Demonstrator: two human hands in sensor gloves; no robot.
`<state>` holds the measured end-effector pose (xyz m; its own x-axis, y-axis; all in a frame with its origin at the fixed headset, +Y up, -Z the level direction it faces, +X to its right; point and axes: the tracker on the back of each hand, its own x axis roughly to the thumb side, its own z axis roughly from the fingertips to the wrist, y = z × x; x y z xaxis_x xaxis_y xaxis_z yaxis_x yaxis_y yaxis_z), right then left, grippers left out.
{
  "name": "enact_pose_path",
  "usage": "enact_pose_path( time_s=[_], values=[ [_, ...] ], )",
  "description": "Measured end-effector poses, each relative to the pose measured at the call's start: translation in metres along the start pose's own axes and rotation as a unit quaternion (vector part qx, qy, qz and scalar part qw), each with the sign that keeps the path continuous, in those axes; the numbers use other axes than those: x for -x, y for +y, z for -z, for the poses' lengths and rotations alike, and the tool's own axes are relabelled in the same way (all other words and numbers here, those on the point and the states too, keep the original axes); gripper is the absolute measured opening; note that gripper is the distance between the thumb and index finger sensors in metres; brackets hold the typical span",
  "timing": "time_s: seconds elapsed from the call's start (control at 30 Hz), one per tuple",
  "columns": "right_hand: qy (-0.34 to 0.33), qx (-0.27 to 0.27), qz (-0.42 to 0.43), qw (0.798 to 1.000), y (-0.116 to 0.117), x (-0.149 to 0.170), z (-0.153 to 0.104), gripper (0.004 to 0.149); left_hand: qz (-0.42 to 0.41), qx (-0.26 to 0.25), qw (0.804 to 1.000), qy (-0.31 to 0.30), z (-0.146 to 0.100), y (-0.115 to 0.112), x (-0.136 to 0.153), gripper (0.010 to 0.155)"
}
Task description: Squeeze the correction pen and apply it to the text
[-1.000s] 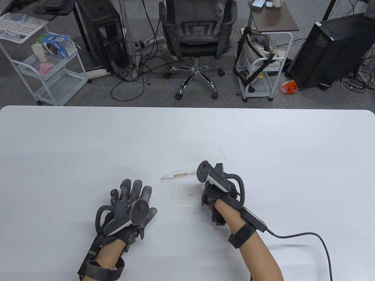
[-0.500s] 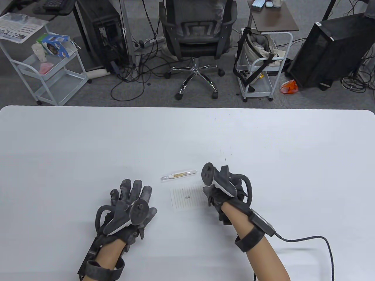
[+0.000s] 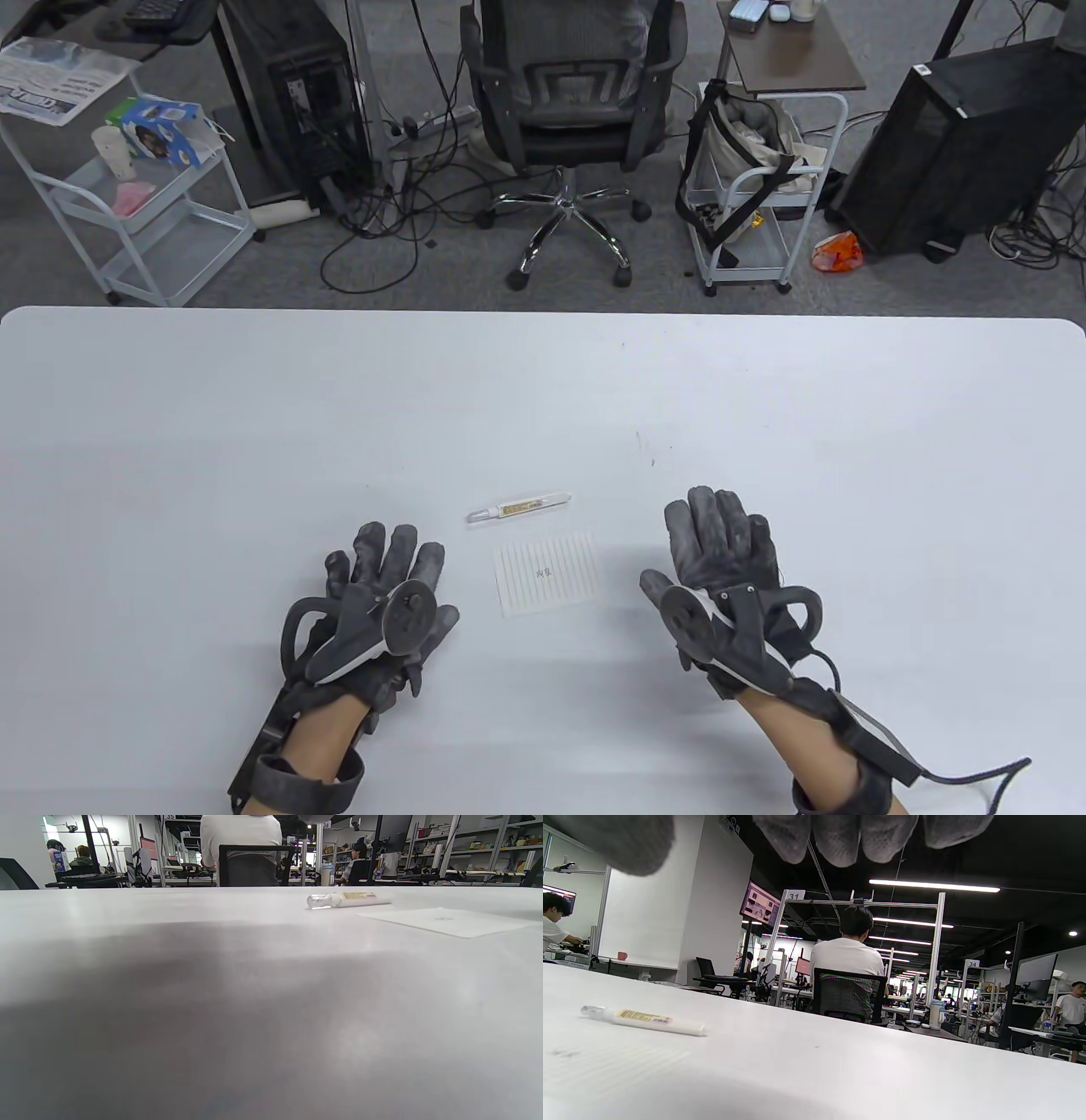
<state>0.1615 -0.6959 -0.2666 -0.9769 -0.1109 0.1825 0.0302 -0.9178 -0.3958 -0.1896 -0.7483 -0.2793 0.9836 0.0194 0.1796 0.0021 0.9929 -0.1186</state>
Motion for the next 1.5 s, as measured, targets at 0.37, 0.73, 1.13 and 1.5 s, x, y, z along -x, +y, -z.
enact_pose_path(
  time_s=[0.37,0.73,1.13,1.5],
  values=[
    [0.008,-0.052,0.059,0.997,0.004,0.001,-0.014,0.083,0.015,-0.014,1.0,0.022,0.03,0.026,-0.001,0.078],
    [0.049,-0.068,0.095,0.992,0.007,0.018,-0.012,0.082,0.071,-0.009,0.997,0.037,0.102,0.041,-0.028,0.077],
    [0.052,-0.08,0.098,0.991,0.01,0.02,-0.01,0.082,0.138,0.045,0.989,0.036,0.135,0.003,-0.044,0.069],
    [0.05,-0.089,0.1,0.99,0.011,0.019,-0.01,0.083,0.156,0.055,0.985,0.046,0.141,-0.006,-0.052,0.058]
  ],
)
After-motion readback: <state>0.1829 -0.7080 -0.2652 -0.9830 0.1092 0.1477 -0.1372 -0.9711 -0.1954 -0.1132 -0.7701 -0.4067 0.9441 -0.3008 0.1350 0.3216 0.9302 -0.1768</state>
